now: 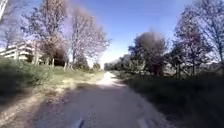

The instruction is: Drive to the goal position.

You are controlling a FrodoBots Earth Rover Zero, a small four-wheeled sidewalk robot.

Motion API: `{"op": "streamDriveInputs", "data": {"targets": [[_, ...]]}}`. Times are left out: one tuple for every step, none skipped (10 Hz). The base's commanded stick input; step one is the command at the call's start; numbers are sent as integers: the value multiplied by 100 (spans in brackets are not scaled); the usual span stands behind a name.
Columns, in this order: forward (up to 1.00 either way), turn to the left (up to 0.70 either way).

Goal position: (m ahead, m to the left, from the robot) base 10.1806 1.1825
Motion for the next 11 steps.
{"op": "streamDriveInputs", "data": {"targets": [[50,0],[50,0],[50,0],[50,0],[50,0],[50,0],[50,0],[50,0],[50,0],[50,0],[50,0]]}}
